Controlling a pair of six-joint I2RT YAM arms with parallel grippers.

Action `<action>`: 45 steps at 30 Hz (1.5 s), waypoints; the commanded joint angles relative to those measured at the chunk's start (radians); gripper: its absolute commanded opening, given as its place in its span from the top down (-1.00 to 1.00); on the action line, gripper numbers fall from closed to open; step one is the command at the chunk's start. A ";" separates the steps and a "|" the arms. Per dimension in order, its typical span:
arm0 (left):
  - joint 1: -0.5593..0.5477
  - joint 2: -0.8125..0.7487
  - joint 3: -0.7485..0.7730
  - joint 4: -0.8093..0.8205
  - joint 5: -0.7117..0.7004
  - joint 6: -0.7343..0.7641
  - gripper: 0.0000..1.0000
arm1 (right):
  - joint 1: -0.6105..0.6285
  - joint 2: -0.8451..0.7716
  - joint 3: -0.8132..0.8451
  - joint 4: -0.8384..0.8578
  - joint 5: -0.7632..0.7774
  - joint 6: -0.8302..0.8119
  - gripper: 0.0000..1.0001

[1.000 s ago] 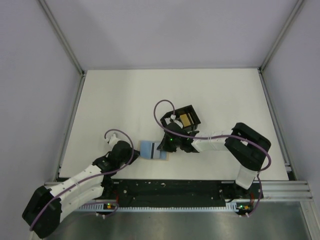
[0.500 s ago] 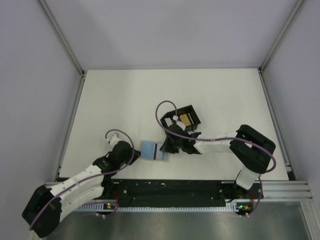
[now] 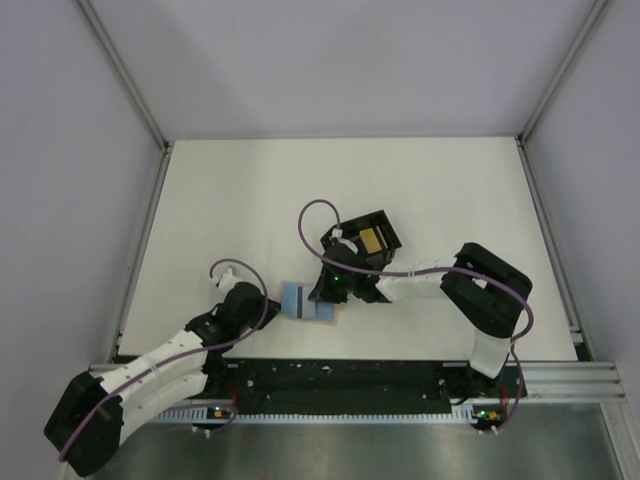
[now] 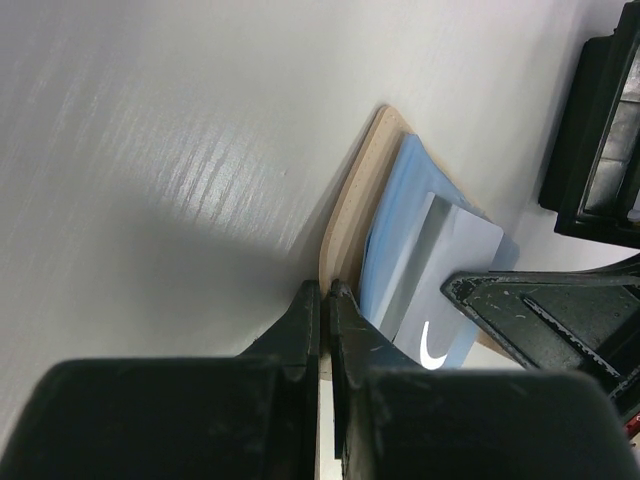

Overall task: Put the credit cards into the card holder
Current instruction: Insert the credit card into the card holder.

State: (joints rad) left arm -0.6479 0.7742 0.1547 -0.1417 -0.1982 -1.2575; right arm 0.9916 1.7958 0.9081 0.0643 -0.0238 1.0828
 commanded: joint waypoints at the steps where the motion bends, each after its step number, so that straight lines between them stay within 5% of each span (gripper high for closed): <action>1: 0.002 0.002 -0.034 -0.012 -0.009 0.010 1.00 | 0.018 0.088 0.023 -0.116 -0.047 -0.047 1.00; 9: 0.001 -0.001 -0.035 -0.012 -0.004 0.004 1.00 | 0.015 -0.012 -0.055 -0.104 0.085 0.029 1.00; 17: -0.001 -0.003 -0.040 -0.001 0.003 0.000 1.00 | 0.018 0.083 -0.049 0.097 -0.137 0.057 1.00; 24: 0.001 -0.004 -0.041 -0.001 0.000 -0.002 1.00 | 0.016 0.048 -0.041 0.011 -0.110 0.052 0.89; 26: 0.001 -0.004 -0.043 -0.001 0.002 0.000 1.00 | 0.016 0.018 -0.063 -0.017 -0.053 0.055 1.00; 38: -0.012 -0.012 -0.090 0.053 0.049 -0.052 1.00 | -0.004 0.054 -0.069 0.092 -0.068 0.117 1.00; 45: -0.021 -0.006 -0.090 0.002 0.040 -0.046 1.00 | 0.012 0.054 -0.021 -0.061 -0.015 0.026 0.66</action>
State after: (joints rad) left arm -0.6510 0.7502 0.1062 -0.0715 -0.1902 -1.3033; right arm 0.9833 1.8233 0.8734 0.1825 -0.0685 1.1751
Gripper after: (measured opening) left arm 0.023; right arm 0.099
